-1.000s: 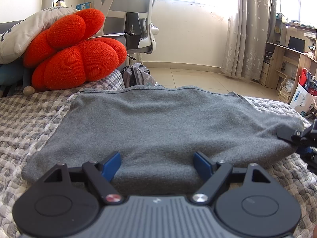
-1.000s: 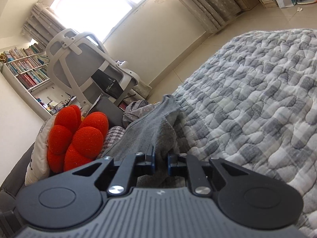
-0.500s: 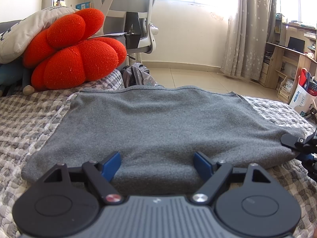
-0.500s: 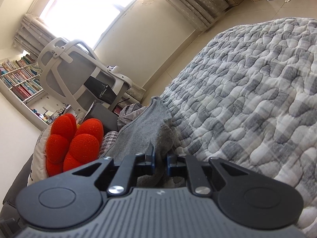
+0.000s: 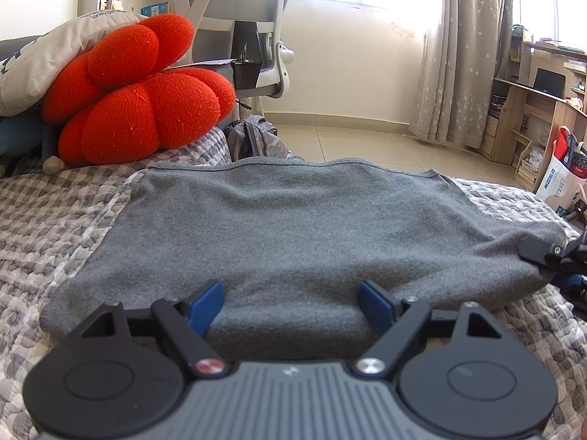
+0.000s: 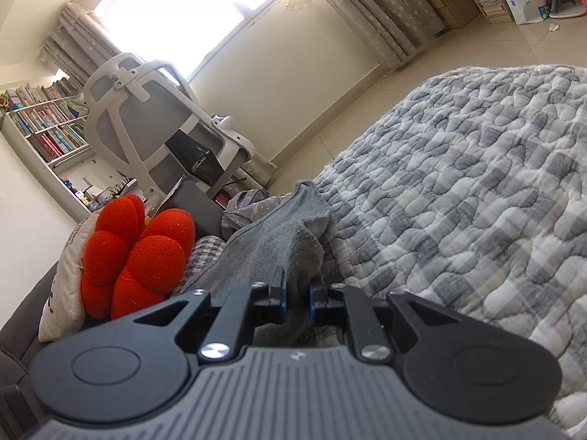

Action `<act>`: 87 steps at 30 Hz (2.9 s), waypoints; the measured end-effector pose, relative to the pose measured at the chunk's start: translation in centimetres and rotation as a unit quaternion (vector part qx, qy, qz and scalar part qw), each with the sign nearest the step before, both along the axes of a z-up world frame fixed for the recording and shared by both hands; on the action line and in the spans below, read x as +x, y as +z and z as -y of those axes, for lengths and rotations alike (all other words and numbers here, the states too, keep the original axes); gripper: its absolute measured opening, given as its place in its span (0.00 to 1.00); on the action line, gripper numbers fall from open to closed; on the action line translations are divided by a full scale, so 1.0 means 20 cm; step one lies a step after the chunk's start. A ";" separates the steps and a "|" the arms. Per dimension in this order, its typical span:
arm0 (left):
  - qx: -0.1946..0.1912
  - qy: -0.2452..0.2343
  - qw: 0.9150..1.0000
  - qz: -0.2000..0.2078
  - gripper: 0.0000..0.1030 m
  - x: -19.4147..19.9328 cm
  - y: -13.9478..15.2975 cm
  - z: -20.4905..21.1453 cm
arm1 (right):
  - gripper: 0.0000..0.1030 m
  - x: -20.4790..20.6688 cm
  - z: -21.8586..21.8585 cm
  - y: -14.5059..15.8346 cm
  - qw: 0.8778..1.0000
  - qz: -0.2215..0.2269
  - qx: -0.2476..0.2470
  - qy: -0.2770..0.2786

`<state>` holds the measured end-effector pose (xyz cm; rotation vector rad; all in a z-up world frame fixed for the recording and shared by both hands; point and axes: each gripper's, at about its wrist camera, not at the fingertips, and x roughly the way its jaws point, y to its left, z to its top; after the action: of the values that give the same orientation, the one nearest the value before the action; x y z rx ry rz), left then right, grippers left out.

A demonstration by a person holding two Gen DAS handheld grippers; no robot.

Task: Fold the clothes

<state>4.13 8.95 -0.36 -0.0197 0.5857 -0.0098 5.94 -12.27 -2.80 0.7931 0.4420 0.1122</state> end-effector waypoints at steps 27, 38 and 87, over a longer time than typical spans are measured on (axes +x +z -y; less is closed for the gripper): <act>-0.137 0.186 0.973 -0.012 0.85 -0.34 0.12 -1.08 | 0.14 0.08 -1.33 0.12 0.888 0.110 -0.268 0.357; -0.205 0.192 0.960 -0.017 0.85 -0.30 0.12 -1.11 | 0.18 0.09 -1.39 0.11 0.887 0.102 -0.266 0.364; -0.171 0.117 0.977 -0.055 0.07 -0.01 0.13 -0.75 | 0.55 0.09 -0.72 0.15 0.938 0.070 -0.153 0.303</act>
<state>3.85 24.03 2.17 -0.4259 0.6839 0.1207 7.74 2.10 0.26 0.3178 0.5410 0.6555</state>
